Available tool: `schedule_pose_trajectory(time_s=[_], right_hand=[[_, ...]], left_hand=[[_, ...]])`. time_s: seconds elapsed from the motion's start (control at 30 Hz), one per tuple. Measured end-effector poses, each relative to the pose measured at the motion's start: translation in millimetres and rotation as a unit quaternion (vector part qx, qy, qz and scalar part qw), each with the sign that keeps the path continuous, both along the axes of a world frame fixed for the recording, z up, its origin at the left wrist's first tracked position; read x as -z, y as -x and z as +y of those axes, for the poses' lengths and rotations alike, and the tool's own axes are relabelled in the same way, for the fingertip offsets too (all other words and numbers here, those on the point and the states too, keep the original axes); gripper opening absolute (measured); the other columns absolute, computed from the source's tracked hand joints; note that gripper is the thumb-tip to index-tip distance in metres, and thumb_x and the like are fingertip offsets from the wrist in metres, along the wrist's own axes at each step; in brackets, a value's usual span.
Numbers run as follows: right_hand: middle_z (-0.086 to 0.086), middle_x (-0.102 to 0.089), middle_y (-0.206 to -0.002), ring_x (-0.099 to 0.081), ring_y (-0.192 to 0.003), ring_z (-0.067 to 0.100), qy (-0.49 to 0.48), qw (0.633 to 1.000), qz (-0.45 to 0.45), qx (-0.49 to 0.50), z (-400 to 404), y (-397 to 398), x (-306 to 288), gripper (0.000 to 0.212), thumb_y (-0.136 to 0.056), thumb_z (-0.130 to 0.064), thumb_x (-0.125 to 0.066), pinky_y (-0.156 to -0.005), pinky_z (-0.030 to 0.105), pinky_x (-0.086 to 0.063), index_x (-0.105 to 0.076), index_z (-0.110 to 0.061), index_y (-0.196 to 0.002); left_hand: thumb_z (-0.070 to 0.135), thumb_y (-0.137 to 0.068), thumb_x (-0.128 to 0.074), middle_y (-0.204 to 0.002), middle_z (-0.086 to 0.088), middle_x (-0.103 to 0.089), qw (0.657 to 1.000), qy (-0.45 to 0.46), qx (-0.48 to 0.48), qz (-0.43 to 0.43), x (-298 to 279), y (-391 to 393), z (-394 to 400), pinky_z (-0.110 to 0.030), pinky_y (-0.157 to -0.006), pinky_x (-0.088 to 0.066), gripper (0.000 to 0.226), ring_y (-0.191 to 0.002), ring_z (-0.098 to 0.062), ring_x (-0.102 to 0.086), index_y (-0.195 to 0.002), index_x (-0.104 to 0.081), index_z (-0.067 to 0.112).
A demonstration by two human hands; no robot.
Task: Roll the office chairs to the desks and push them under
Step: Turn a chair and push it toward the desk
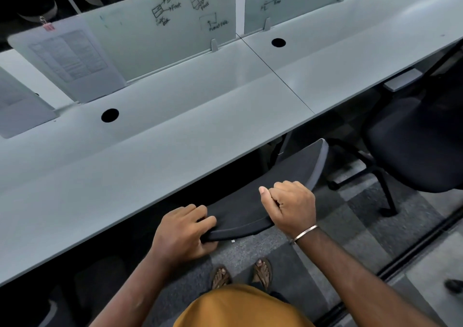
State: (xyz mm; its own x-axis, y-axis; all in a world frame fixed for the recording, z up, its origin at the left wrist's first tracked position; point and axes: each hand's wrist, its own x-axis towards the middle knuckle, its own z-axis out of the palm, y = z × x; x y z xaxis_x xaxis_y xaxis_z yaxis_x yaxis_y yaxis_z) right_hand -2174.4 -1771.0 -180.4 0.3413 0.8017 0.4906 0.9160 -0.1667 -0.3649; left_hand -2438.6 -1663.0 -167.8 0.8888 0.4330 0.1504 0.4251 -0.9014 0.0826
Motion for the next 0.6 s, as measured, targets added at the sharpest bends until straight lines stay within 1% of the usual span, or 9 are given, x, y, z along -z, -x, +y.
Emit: schedule_pose_trajectory(time_s=[0.2,0.3,0.4,0.5,0.6], right_hand=[[-0.002,-0.036,-0.052,-0.033,-0.049,0.022,-0.01,1.0,0.009,0.014,38,-16,-6,0.047,-0.096,-0.028,-0.055,-0.05,0.037,-0.029,-0.033,-0.022,-0.056],[-0.003,-0.035,-0.052,-0.033,-0.048,0.024,0.001,1.0,0.015,0.016,54,-23,-8,0.046,-0.096,-0.029,-0.054,-0.05,0.036,-0.029,-0.031,-0.023,-0.057],[-0.005,-0.033,-0.052,-0.033,-0.048,0.024,0.021,0.999,0.023,0.02,64,-25,-6,0.047,-0.096,-0.031,-0.053,-0.052,0.036,-0.031,-0.033,-0.02,-0.055],[-0.005,-0.033,-0.051,-0.032,-0.048,0.023,0.022,0.999,0.029,0.028,76,-23,-7,0.047,-0.095,-0.03,-0.053,-0.052,0.036,-0.031,-0.034,-0.018,-0.054],[-0.001,-0.039,-0.05,-0.038,-0.048,0.027,0.018,0.999,0.032,0.034,85,-9,-6,0.047,-0.094,-0.029,-0.055,-0.052,0.037,-0.033,-0.038,-0.016,-0.052]], left_hand=[[0.051,-0.066,-0.078,-0.075,0.005,-0.05,1.0,-0.005,-0.002,-0.023,-7,-13,38,-0.029,-0.051,-0.03,0.036,-0.065,-0.022,-0.053,-0.072,-0.055,0.024],[0.049,-0.067,-0.078,-0.074,0.006,-0.049,1.0,0.0,-0.002,-0.027,-9,-19,46,-0.029,-0.05,-0.03,0.035,-0.065,-0.02,-0.053,-0.073,-0.054,0.024],[0.05,-0.072,-0.076,-0.076,0.006,-0.048,1.0,0.012,-0.015,-0.018,-6,-21,48,-0.029,-0.049,-0.031,0.034,-0.066,-0.02,-0.053,-0.073,-0.053,0.024],[0.057,-0.077,-0.074,-0.078,0.007,-0.049,1.0,0.014,-0.015,-0.011,-3,-20,57,-0.027,-0.051,-0.028,0.036,-0.068,-0.019,-0.054,-0.077,-0.056,0.026],[0.068,-0.08,-0.072,-0.078,0.009,-0.048,1.0,0.018,-0.011,-0.005,-4,-9,76,-0.026,-0.052,-0.024,0.043,-0.069,-0.017,-0.054,-0.078,-0.054,0.029]])
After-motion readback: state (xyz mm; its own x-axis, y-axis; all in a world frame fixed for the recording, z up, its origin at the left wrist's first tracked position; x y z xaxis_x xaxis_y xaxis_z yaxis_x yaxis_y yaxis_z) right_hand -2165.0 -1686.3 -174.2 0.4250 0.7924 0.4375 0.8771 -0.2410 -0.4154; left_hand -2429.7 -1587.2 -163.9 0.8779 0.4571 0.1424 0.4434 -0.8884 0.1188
